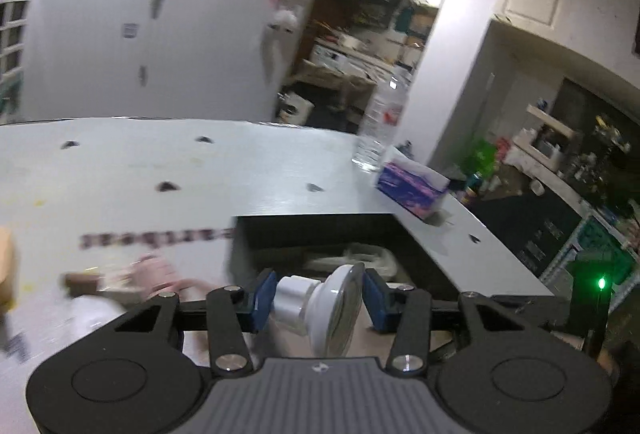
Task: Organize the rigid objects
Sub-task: 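Grasp the white round suction cup with the left gripper, then lower the suction cup into the black box and open the left gripper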
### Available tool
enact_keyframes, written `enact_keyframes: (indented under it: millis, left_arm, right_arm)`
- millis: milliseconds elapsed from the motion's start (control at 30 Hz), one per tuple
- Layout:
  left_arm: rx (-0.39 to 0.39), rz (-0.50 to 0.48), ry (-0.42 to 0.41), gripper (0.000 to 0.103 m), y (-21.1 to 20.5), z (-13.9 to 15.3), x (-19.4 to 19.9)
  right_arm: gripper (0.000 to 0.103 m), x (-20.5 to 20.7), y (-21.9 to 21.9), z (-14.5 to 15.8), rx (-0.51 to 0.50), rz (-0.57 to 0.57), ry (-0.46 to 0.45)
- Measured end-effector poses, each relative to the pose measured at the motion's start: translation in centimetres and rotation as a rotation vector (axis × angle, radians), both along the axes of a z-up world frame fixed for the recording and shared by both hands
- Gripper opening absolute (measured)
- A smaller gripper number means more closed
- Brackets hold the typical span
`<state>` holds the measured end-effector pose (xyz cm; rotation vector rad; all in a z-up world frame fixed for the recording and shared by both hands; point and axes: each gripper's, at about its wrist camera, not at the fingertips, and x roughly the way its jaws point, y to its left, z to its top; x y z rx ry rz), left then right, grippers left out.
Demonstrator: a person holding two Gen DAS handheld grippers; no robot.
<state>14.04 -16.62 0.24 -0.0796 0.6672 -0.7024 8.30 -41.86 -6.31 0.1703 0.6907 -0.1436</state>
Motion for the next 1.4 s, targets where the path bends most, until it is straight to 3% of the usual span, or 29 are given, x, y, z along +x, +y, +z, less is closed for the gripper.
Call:
enact_keyframes:
  millis: [167, 433, 533, 700, 800, 1400]
  left_arm:
    - [0.009, -0.039, 0.102, 0.048, -5.2, -1.6, 3.4]
    - [0.116, 0.007, 0.248, 0.048, -9.9, -5.6, 7.5]
    - [0.154, 0.033, 0.244, 0.048, -10.4, -6.0, 8.2]
    - [0.126, 0.052, 0.257, 0.05, -10.5, -6.4, 8.9]
    - [0.126, 0.062, 0.276, 0.078, -10.7, -6.6, 9.0]
    - [0.155, 0.014, 0.205, 0.081, -10.2, -4.8, 6.1]
  right_arm:
    - [0.005, 0.0, 0.0, 0.0, 0.002, 0.0, 0.001]
    - [0.005, 0.0, -0.1, -0.1, 0.001, 0.003, 0.0]
    - [0.005, 0.0, -0.1, -0.1, 0.004, 0.006, 0.0]
    - [0.005, -0.1, -0.1, -0.1, 0.006, 0.01, 0.0]
    - [0.005, -0.1, -0.2, -0.1, 0.007, 0.012, -0.001]
    - [0.006, 0.0, -0.2, -0.1, 0.009, 0.015, -0.001]
